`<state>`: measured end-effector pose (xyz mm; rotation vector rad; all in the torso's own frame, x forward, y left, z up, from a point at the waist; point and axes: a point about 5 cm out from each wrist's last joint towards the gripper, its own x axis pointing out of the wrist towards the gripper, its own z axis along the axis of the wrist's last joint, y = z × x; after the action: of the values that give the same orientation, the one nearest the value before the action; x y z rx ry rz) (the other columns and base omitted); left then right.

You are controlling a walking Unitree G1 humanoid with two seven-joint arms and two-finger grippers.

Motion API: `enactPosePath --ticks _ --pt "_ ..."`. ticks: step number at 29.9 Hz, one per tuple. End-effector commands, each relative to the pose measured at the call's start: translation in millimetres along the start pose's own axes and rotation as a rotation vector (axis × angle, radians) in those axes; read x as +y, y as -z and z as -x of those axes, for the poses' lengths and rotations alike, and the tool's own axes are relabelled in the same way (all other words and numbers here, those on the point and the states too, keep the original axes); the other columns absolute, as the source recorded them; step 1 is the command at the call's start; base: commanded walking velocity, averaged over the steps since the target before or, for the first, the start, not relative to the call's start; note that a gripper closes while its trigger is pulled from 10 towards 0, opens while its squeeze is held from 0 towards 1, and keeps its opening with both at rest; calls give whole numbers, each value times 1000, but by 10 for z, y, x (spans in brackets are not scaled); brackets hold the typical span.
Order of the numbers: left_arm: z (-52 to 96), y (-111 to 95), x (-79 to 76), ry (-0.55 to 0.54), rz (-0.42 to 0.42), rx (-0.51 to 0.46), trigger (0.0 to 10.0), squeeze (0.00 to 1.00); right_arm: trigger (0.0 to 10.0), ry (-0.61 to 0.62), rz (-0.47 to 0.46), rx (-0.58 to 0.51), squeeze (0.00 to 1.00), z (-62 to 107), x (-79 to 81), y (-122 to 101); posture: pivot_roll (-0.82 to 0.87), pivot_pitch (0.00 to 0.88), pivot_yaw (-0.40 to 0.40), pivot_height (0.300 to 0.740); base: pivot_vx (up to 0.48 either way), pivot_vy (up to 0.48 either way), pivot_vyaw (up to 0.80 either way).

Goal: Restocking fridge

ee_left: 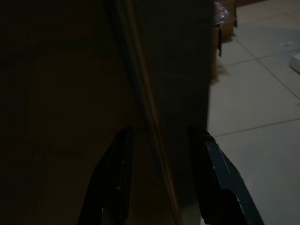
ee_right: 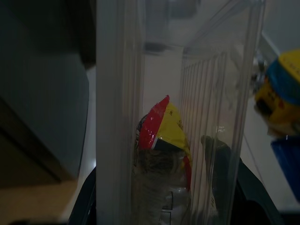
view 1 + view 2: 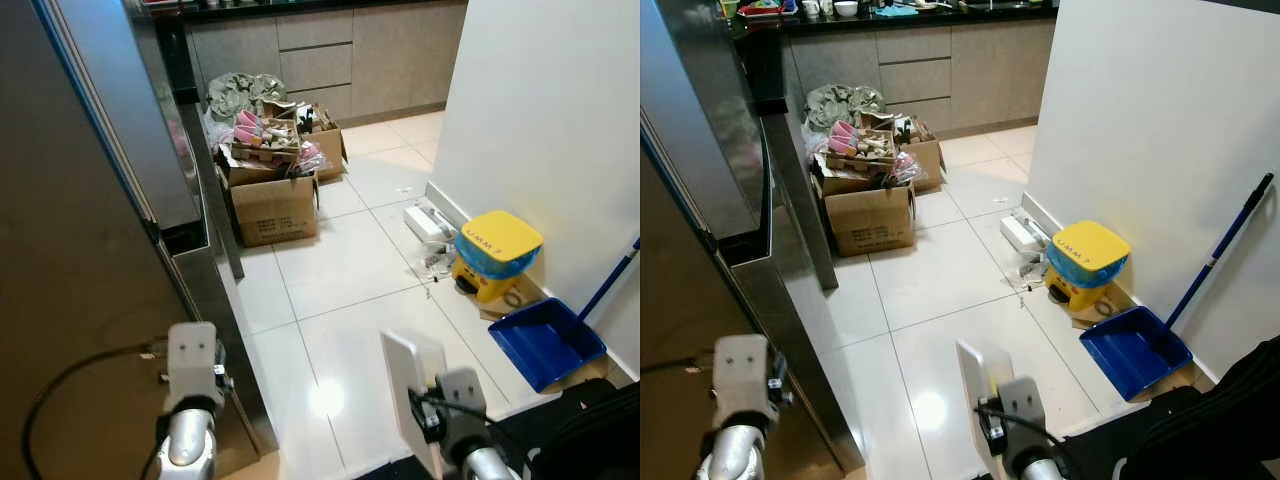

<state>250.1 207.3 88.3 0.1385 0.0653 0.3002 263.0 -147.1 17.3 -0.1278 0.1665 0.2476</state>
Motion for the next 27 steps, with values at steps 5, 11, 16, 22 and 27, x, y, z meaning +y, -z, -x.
enactPosePath --ticks 5,11,16,22,27 --pt "207 -52 127 67 -20 15 0 0 10000 -8 -15 37 0 49 31 84 -61 121 31 736 0 0 0" --pt "230 -157 58 72 0 4 0 0 10000 -6 -21 58 0 75 45 106 -58 115 31 736 0 0 0" --pt "90 -273 -85 87 35 -9 10000 0 10000 -2 -17 58 0 63 43 92 -68 108 34 736 0 0 0" --pt "-71 -437 -118 34 26 -29 10000 0 10000 9 -18 53 0 55 24 76 -79 102 39 736 0 0 0" --pt "-122 -546 -91 9 38 -51 10000 0 10000 13 -22 57 0 60 30 79 -77 100 44 736 0 0 0"
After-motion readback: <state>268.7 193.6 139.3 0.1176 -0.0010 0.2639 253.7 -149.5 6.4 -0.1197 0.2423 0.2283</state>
